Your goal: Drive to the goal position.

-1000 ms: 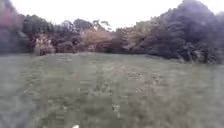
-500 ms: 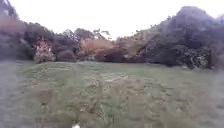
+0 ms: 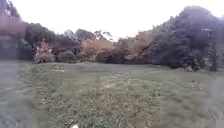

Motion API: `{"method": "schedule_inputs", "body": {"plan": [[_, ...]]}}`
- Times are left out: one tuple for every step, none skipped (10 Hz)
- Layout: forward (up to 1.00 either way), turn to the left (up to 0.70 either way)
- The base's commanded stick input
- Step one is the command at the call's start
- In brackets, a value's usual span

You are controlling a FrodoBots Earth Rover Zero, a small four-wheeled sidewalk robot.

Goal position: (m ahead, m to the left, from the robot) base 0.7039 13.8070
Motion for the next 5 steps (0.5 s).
{"method": "schedule_inputs", "body": {"plan": [[1.00, 0.03], [1.00, 0.03], [1.00, 0.03], [1.00, 0.03], [1.00, 0.03]]}}
